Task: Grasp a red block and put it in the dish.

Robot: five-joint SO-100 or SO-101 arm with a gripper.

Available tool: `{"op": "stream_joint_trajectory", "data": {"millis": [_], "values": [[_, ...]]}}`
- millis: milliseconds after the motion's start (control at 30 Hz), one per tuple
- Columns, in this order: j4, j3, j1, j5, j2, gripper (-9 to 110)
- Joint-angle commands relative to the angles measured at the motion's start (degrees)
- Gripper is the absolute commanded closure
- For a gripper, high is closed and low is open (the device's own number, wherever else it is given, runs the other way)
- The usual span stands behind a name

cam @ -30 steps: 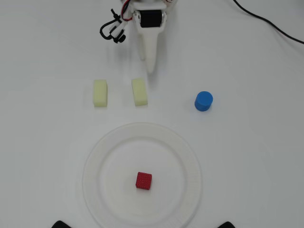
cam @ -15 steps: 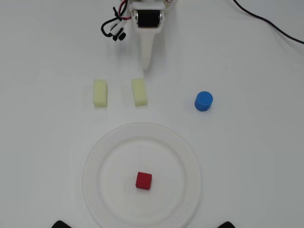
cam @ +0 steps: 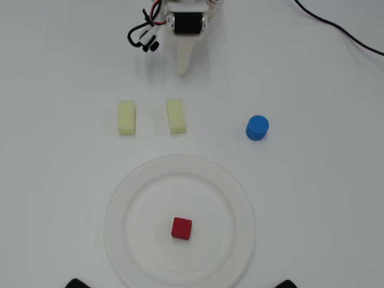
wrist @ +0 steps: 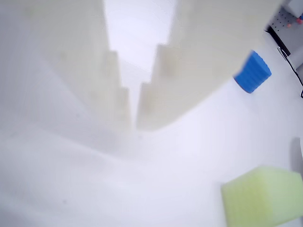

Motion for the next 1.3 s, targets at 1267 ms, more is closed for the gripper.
{"op": "stream_joint_trajectory", "data": {"millis": [1267], "values": [[1.1, 6.2, 0.0, 0.2, 10.2, 101]]}}
